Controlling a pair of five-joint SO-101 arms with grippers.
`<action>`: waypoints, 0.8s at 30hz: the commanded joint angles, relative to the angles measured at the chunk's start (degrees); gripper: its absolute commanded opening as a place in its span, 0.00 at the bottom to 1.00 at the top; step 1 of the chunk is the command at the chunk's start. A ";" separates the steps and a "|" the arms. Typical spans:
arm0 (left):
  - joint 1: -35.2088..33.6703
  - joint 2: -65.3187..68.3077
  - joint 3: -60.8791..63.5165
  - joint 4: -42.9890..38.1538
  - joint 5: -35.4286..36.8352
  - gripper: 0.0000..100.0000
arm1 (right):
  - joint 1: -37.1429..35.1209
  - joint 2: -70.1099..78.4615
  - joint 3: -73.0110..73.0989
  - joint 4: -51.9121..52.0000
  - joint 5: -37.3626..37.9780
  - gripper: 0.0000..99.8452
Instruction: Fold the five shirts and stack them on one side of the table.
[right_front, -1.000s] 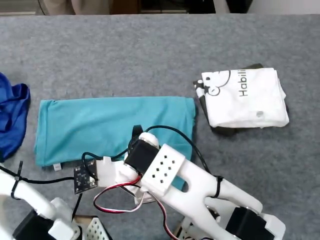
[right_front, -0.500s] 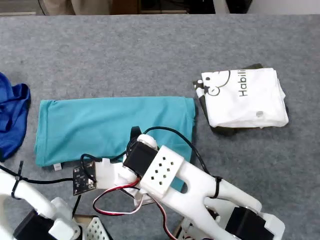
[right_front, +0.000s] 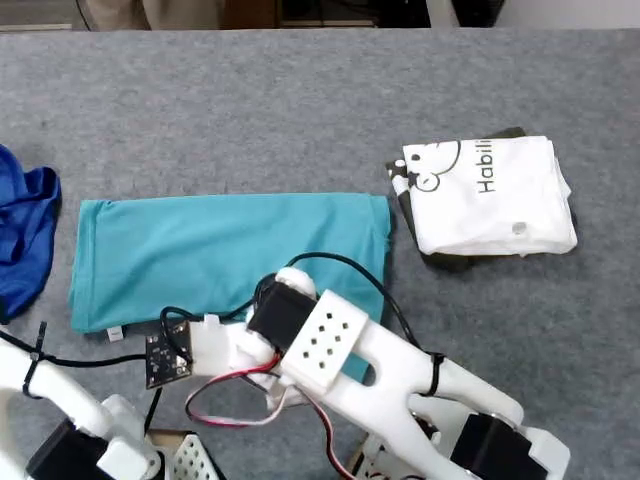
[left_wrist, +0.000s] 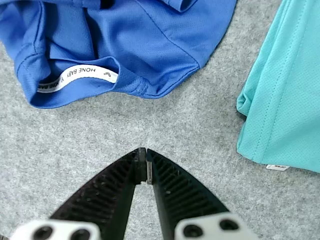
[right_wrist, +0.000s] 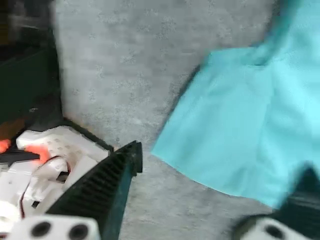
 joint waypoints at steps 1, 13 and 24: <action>0.09 -1.80 -0.97 0.18 0.09 0.02 | 3.03 -1.45 -1.45 -0.26 -1.05 0.38; 0.00 -1.89 -0.97 0.26 0.09 0.02 | 3.12 -1.19 -1.45 -0.53 -2.46 0.11; 0.00 -1.89 -0.97 0.35 0.09 0.02 | 3.21 -1.10 -0.84 -0.62 -2.55 0.11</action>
